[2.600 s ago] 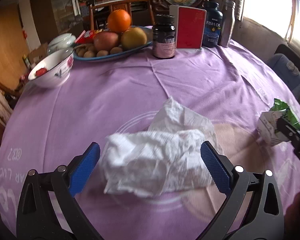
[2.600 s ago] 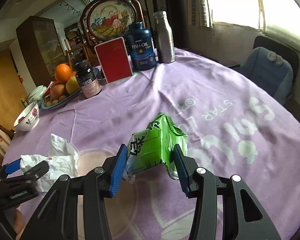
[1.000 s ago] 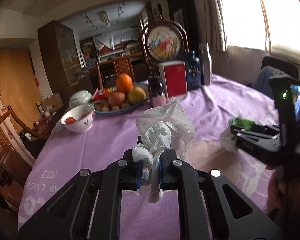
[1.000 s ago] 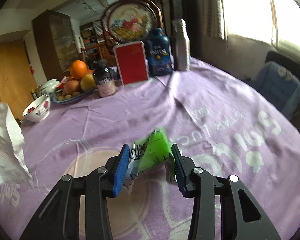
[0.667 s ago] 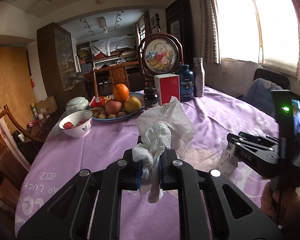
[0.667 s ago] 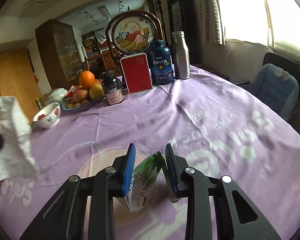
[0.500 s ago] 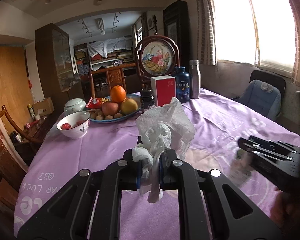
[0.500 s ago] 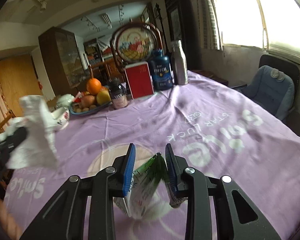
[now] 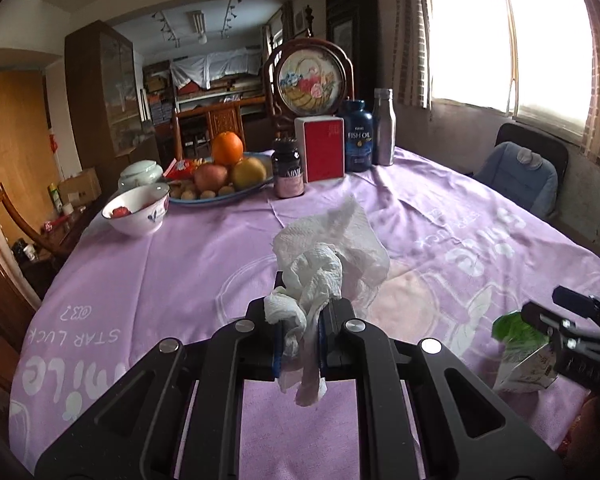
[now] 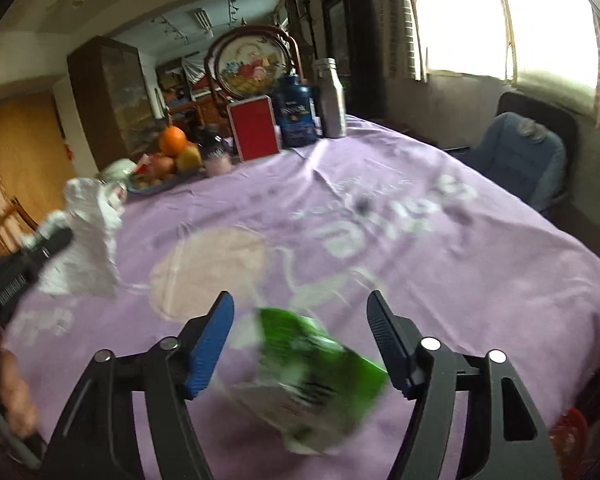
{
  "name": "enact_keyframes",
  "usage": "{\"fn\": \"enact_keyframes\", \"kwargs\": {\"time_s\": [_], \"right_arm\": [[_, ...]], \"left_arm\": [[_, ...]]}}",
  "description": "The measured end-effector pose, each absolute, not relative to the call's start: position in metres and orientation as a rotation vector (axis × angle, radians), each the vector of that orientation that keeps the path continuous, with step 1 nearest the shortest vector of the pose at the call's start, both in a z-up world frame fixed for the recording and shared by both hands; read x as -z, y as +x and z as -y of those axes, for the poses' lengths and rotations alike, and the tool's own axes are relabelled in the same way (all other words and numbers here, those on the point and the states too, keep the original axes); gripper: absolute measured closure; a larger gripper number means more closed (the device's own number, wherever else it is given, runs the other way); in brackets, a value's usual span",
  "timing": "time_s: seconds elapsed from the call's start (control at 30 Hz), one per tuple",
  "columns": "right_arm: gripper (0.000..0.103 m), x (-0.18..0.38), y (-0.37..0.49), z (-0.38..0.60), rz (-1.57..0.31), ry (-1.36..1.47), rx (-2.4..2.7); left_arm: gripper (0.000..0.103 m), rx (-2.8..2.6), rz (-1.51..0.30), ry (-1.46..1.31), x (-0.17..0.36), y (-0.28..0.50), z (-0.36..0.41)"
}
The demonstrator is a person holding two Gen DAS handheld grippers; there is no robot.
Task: Collect trash
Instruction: 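Carry the paper towel and drink carton to the red wastebasket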
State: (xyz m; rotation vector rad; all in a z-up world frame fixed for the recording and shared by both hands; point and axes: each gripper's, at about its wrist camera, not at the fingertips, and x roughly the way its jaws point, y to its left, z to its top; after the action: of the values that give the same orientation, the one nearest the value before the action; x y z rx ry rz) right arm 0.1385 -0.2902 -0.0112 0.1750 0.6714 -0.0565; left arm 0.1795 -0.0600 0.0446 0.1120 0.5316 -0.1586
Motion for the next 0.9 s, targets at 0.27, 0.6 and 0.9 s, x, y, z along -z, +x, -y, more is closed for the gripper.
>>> {"fn": "enact_keyframes", "kwargs": {"time_s": [0.27, 0.6, 0.9], "right_arm": [[0.033, 0.038, 0.138, 0.301, -0.757, 0.259, -0.025], [0.068, 0.011, 0.1, 0.307, -0.626, 0.277, -0.047], [0.068, -0.011, 0.058, 0.356, -0.527, 0.361, -0.005]], "left_arm": [[0.089, 0.188, -0.559, 0.147, -0.038, 0.179, 0.071], [0.089, 0.223, -0.542, 0.187, -0.044, 0.155, 0.102], [0.089, 0.305, -0.526, 0.22, -0.055, 0.132, 0.145]]}}
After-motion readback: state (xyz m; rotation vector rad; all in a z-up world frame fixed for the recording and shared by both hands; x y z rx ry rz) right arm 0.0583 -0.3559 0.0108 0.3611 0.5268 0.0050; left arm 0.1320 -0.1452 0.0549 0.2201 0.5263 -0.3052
